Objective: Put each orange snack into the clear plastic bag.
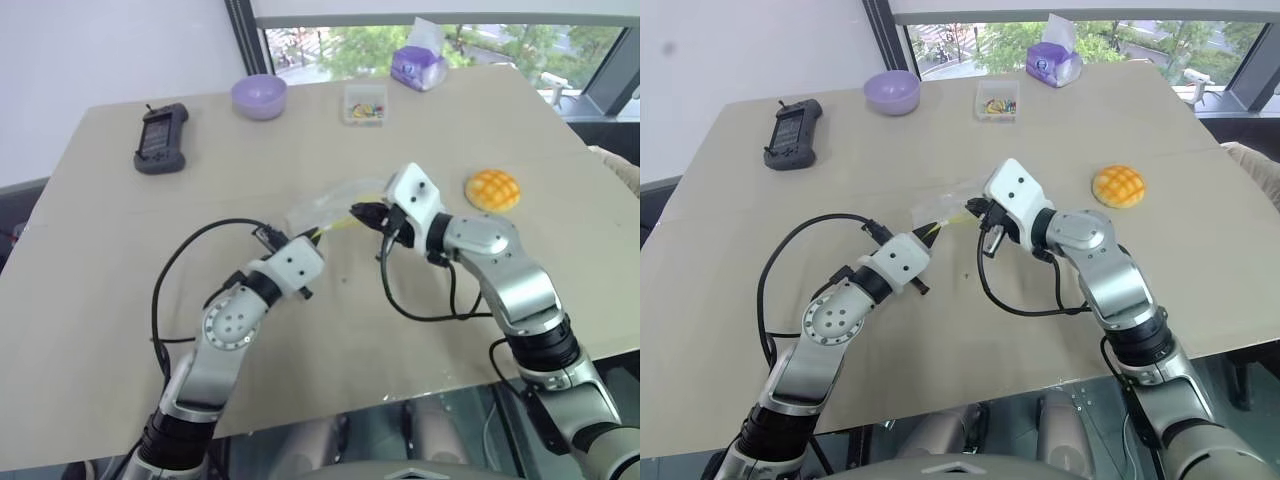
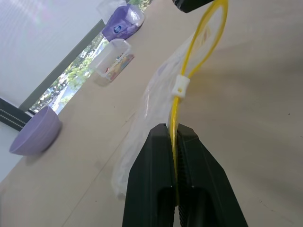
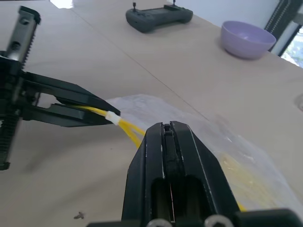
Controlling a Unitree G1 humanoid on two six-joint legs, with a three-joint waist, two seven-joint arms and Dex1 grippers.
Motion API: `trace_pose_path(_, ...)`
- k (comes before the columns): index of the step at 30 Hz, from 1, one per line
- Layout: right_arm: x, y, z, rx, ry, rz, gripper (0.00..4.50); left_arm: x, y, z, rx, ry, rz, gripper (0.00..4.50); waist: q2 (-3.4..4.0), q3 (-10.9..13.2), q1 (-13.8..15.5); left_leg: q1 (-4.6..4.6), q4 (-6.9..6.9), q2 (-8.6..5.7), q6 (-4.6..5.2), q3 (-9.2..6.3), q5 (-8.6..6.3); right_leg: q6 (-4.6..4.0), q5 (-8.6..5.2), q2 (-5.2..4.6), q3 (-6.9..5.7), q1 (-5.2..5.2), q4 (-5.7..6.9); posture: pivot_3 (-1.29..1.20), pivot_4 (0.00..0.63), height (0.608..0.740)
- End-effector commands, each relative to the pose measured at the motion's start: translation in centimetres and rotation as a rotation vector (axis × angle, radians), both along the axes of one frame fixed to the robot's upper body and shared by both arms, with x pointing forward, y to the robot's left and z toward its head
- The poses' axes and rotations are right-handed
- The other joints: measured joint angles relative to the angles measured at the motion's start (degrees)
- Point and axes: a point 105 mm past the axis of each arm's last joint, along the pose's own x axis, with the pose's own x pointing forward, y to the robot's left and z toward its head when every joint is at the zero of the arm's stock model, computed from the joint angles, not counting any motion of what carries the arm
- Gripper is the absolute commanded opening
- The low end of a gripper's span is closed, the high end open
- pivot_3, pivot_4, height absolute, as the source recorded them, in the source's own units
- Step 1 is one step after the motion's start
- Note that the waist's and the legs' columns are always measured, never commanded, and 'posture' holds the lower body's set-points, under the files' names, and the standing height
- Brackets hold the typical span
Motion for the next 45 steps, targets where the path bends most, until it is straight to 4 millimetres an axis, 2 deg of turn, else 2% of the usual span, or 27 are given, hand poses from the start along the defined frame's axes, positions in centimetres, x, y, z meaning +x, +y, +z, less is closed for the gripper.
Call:
trace_pose_path(1,-0.8,0.2,0.7,-0.011,-0.067,0.045,0.06,-0.2,-0.2,1.0,-0.007,-0.038,-0.01,0.0,0.0,0.0,0.0,0.0,0.0,0.0,0.0,0.0,0.0,0.0,0.0,0.0,0.0,0.0,0.0,0.0,0.15,0.736)
trace_pose_path(10,0.0,-0.2,0.0,-0.08,-0.124,0.021,0.06,-0.2,-0.1,1.1,-0.004,-0.04,-0.013,0.0,0.0,0.0,0.0,0.0,0.0,0.0,0.0,0.01,0.0,0.0,0.0,0.0,0.0,0.0,0.0,0.0,0.15,0.736)
trace_pose_path(26,0.4,-0.2,-1.5,-0.065,-0.06,-0.003,0.06,0.1,-0.3,1.6,-0.019,-0.042,-0.018,0.0,0.0,0.0,0.0,0.0,0.0,0.0,0.0,0.0,0.0,0.0,0.0,0.0,0.0,0.0,0.0,0.0,0.15,0.736)
trace_pose_path(35,0.9,0.2,-1.7,0.158,0.18,-0.121,0.06,-0.1,-0.7,1.6,-0.029,-0.039,-0.032,0.0,0.0,0.0,0.0,0.0,0.02,0.01,0.0,-0.01,0.0,-0.01,0.0,0.02,0.01,0.01,0.01,0.0,0.15,0.736)
trace_pose_path(45,2.4,0.5,-2.6,0.391,0.516,-0.219,0.06,-0.8,-1.5,1.1,-0.009,-0.007,-0.111,0.0,0.02,0.0,-0.1,0.0,0.01,0.01,-0.01,-0.02,0.0,-0.01,0.0,0.03,0.01,-0.01,0.04,0.0,0.15,0.736)
